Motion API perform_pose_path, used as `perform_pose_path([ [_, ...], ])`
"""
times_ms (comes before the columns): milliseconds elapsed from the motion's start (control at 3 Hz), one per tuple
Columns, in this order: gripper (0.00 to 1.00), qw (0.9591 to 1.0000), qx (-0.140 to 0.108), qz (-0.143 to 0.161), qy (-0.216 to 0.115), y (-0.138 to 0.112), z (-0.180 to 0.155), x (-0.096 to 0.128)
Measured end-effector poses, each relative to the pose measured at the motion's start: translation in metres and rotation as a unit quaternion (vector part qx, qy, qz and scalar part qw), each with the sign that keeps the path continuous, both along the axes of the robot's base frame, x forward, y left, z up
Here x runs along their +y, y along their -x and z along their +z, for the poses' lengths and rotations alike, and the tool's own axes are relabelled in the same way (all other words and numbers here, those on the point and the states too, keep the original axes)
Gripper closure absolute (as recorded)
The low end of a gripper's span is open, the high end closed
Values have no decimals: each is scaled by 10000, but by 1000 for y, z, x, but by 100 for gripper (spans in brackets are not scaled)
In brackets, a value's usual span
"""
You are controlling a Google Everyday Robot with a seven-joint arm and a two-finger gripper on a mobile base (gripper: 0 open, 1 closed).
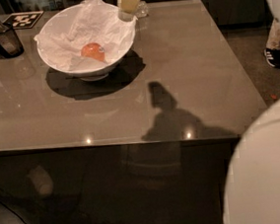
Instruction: Pick apple from white bowl
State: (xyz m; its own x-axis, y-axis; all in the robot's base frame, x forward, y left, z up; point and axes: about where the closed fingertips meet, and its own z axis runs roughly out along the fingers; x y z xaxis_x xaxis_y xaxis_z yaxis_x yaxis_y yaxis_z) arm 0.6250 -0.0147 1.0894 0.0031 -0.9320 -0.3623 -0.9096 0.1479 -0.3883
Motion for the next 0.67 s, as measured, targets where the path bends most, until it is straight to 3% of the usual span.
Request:
perform_pose_path([
  [333, 0, 9994, -274, -4, -198, -8, 20, 5],
  [667, 0, 9990, -358, 1, -258, -13, 21, 10],
])
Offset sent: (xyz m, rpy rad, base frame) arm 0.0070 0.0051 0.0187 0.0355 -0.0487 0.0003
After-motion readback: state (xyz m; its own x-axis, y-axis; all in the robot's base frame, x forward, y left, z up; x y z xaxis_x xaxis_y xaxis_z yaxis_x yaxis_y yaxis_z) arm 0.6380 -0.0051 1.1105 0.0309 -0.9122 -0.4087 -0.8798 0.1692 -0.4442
